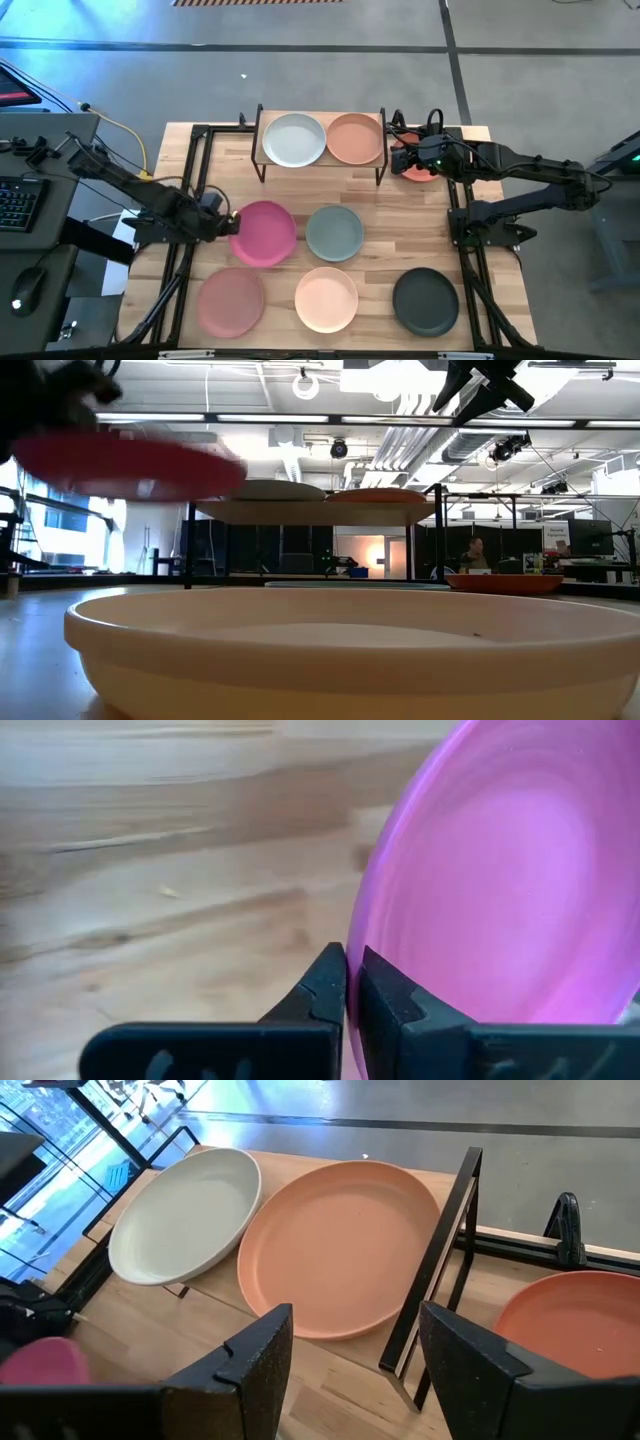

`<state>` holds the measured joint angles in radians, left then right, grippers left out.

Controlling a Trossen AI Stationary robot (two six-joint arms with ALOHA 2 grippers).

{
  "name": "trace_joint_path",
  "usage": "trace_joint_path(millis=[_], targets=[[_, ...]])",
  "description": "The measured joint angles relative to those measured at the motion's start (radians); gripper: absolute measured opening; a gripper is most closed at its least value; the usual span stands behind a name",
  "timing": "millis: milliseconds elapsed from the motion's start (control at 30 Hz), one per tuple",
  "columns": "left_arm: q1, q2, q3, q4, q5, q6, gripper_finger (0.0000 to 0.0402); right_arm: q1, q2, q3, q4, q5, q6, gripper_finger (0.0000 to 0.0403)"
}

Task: Place and stack plates onto a shelf
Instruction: Stack the pink plate on top of the white plate on the shelf

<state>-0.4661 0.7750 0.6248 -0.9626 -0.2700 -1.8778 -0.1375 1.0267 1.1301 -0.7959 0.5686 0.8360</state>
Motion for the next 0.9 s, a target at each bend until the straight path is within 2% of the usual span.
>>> trace_joint_path(millis=[133, 267, 367, 467, 600, 700, 800, 900], targets=[[0.049, 0.001, 0.151, -0.011, -0.019, 0.111, 0.0001, 0.0, 0.0, 0.0, 0.0, 0.0, -0.004, 0.0199], [0.155, 0.044, 0.321, -0.014, -0.149, 0.275, 0.0001, 0.0, 0.0, 0.0, 0.001, 0.0, 0.0, 0.0199], [0.275, 0.082, 0.446, -0.01, -0.244, 0.466, 0.0001, 0.0, 0.0, 0.0, 0.01, 0.0, 0.0, 0.0199], [0.448, 0.131, 0.551, -0.012, -0.253, 0.692, 0.0001, 0.0, 0.0, 0.0, 0.015, 0.0, 0.001, 0.0199], [0.722, 0.2, 0.636, -0.01, -0.143, 0.94, 0.0001, 0.0, 0.0, 0.0, 0.022, 0.0, 0.0, 0.0199], [0.916, 0.274, 0.651, -0.002, 0.042, 1.083, 0.0, 0.0, 0.0, 0.0, 0.023, 0.0, 0.0, 0.0199], [1.059, 0.372, 0.654, 0.041, 0.216, 1.192, 0.0, 0.0, 0.0, 0.0, 0.023, 0.0, 0.0, 0.0199], [1.162, 0.478, 0.653, 0.073, 0.306, 1.261, 0.0, 0.0, 0.0, 0.0, 0.023, 0.0, 0.001, 0.0199]])
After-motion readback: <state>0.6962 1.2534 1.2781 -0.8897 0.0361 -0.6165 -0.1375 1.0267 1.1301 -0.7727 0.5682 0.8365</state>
